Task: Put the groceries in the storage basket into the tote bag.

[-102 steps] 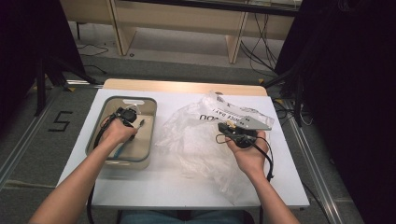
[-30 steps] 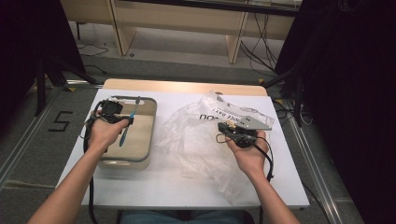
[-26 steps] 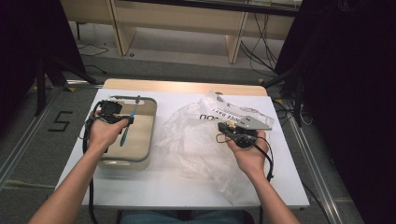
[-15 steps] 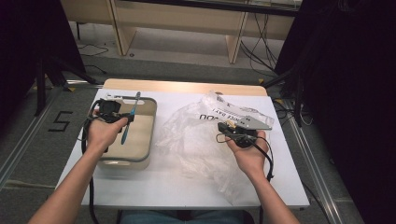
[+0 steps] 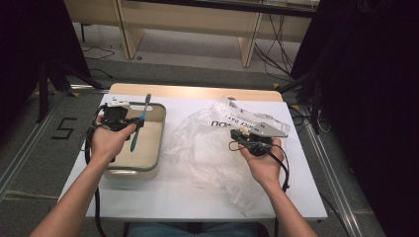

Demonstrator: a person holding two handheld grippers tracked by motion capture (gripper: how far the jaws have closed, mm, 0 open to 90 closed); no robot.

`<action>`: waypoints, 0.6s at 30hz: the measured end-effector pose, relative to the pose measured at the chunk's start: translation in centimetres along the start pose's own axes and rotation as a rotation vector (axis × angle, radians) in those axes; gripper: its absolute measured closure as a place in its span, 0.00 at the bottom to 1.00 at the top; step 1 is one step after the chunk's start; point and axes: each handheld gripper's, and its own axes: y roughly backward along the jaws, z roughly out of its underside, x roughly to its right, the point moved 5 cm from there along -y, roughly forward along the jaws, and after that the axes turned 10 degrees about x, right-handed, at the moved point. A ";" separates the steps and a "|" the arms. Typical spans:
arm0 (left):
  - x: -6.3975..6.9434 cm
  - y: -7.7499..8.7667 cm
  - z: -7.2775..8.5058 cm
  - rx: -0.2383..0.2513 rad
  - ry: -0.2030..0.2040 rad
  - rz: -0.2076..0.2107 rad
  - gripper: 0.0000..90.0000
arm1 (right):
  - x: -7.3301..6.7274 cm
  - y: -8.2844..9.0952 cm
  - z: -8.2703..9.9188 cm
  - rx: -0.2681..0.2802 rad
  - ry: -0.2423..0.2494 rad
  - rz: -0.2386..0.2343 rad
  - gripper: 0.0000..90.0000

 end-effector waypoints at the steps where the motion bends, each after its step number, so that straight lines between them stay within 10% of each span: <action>1: 0.1 0.1 0.0 0.002 -0.003 0.002 0.87 | 0.0 0.0 0.0 -0.001 0.000 0.001 1.00; 18: 1.9 1.0 -0.2 0.037 -0.023 0.055 0.87 | 0.0 0.0 0.0 0.000 0.001 0.001 1.00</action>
